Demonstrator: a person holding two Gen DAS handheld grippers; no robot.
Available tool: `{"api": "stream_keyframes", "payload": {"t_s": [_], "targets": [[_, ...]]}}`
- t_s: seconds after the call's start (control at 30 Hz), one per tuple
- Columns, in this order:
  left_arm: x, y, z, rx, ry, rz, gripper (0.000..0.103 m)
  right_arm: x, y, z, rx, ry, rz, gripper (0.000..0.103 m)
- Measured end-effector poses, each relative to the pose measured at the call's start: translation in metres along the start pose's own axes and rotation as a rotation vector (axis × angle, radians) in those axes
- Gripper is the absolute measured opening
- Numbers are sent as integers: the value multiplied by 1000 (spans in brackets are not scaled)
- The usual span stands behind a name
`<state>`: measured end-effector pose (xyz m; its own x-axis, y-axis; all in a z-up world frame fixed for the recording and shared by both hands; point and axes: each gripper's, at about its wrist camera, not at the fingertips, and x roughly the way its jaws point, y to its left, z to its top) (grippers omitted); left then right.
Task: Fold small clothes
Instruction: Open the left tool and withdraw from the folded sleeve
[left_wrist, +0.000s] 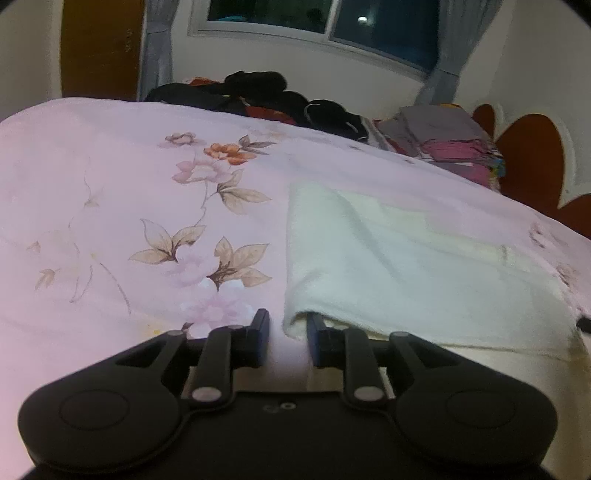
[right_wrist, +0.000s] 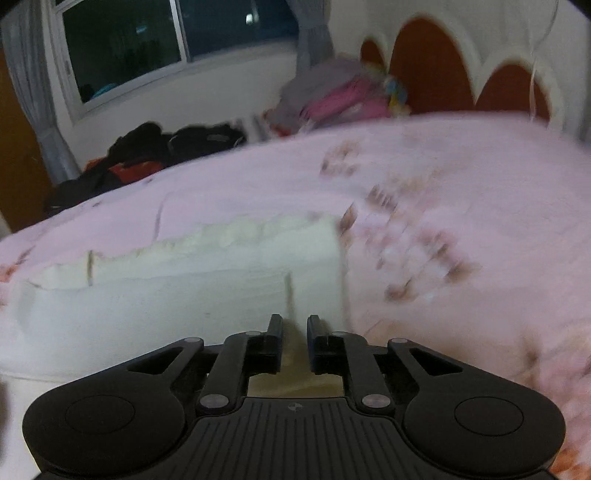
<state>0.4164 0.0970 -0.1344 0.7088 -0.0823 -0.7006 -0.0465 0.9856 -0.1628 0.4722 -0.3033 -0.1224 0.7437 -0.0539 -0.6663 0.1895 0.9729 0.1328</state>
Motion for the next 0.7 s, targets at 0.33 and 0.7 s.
{"api": "stream_keyframes", "payload": {"t_s": [0.33, 0.7], "targets": [[-8, -25, 28, 38, -67, -65, 24, 26, 26, 11, -34, 5, 54, 72], [61, -31, 50, 48, -32, -25, 24, 54, 20, 12, -54, 89, 81, 8]]}}
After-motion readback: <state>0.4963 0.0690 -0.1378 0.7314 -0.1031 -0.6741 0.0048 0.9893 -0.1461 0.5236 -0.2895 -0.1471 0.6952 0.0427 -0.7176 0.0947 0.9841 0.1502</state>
